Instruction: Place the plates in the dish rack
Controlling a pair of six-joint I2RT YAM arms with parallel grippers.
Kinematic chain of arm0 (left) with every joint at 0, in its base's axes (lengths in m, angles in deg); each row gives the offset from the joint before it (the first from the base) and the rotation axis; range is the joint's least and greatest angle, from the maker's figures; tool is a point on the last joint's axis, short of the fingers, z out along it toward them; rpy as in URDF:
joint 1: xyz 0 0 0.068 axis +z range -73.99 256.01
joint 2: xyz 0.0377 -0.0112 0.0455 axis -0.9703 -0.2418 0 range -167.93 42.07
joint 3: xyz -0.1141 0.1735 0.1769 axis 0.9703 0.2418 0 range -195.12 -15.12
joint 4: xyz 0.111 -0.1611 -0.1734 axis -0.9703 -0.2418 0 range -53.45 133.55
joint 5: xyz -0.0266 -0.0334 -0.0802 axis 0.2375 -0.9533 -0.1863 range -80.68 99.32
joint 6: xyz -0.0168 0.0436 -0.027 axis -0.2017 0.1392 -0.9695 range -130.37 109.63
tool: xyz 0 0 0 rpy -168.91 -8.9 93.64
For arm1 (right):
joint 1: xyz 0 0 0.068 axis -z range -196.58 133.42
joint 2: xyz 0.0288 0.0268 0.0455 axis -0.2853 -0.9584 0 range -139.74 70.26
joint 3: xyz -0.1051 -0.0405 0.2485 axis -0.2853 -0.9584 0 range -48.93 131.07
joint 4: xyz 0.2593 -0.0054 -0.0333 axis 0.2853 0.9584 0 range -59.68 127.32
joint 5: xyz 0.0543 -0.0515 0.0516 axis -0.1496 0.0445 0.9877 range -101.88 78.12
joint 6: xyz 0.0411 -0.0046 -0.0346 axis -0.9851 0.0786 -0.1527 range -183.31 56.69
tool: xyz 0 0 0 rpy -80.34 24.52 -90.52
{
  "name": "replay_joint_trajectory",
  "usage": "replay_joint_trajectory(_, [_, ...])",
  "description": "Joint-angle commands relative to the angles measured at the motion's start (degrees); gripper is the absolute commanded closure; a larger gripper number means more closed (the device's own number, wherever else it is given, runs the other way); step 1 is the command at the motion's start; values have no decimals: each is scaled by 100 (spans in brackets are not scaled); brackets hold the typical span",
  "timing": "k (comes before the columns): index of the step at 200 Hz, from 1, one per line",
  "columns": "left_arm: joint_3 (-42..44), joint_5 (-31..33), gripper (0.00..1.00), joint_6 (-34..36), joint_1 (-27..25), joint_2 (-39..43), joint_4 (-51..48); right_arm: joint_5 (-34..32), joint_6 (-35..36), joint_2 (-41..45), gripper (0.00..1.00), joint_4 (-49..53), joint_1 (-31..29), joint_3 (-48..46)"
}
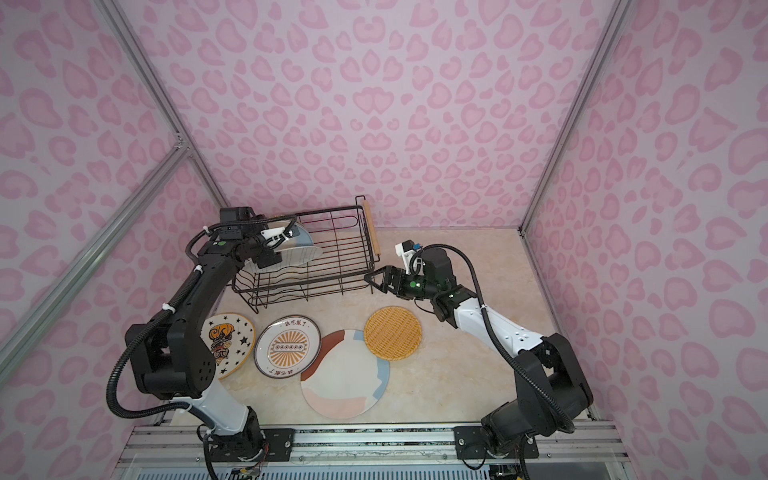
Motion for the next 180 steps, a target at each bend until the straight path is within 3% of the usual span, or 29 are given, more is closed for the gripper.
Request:
replay_joint_trajectory(1, [11, 323, 3, -267, 10, 13, 660, 29, -24, -3, 3, -190, -6, 6])
replay_joint_trajectory(180, [-10, 1789, 3, -816, 13, -549, 2549, -265, 547, 245, 3, 651, 156, 281])
